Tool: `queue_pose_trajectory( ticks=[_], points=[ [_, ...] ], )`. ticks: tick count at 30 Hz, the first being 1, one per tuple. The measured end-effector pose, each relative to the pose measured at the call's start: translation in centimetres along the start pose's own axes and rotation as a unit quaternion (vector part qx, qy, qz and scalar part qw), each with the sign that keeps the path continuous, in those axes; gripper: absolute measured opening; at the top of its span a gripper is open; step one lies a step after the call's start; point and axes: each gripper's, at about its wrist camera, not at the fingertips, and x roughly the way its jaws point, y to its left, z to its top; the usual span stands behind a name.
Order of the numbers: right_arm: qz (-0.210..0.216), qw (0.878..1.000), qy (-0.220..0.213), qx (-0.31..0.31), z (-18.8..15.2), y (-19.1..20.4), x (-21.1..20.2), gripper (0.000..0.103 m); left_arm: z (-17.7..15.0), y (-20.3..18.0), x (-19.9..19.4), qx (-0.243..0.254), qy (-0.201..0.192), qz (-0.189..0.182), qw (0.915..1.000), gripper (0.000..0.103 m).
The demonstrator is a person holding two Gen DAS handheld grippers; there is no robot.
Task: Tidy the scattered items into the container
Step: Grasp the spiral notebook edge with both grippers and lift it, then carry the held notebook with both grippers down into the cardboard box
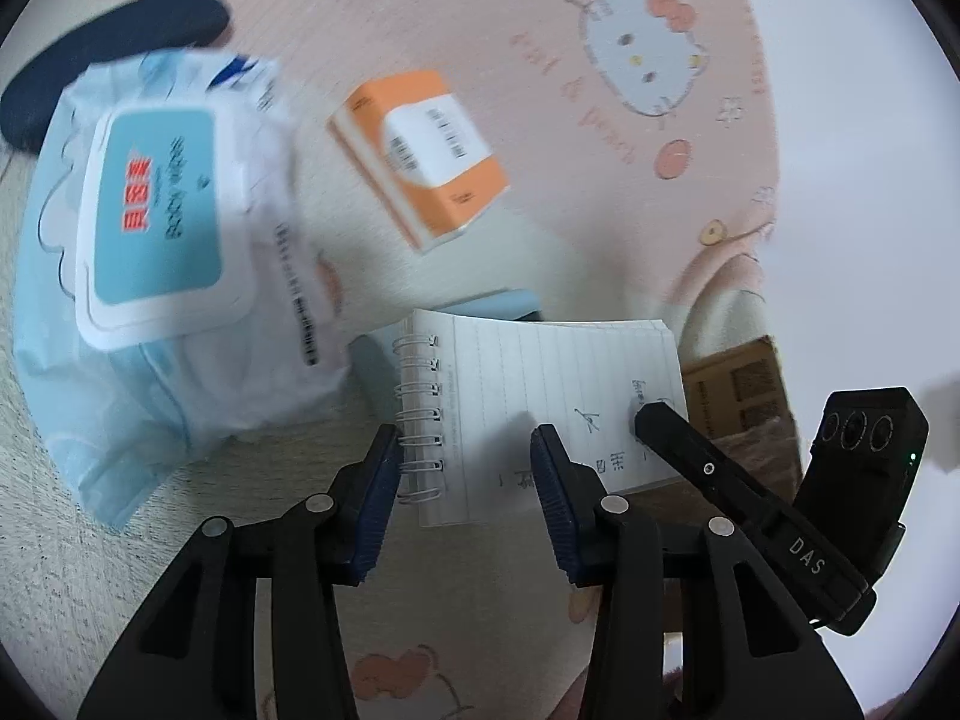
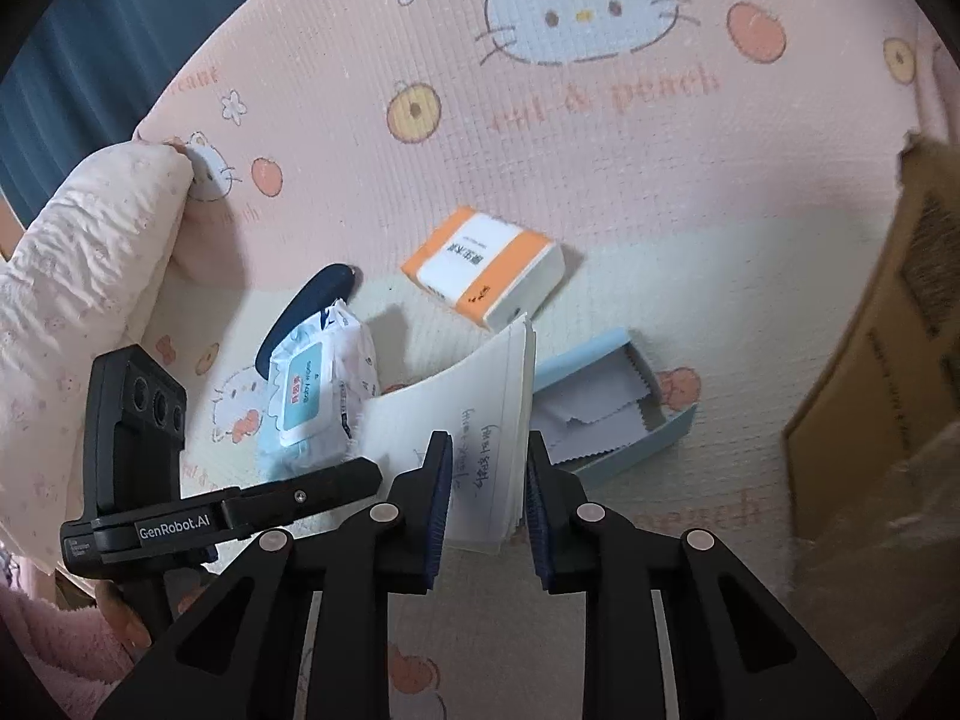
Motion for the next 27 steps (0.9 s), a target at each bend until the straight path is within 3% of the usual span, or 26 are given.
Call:
queue_pose_trajectory(
  ticks=[13,21,27],
  points=[
    [-0.017,0.999,-0.042,0.012,0.3,0.5,-6.8,0.02,0.1,-5.8,-2.9,0.077,-0.031,-0.012,0.9965,0.04],
    [-0.031,0.993,-0.109,0.044,1.3,-1.2,-13.1,0.02,1.1,-11.2,-3.6,0.119,-0.05,-0.053,0.9903,0.04],
    [-0.046,0.987,-0.135,0.07,1.4,-3.4,-15.8,0.021,1.9,-16.2,-2.5,0.177,-0.059,-0.048,0.9813,0.04]
  ],
)
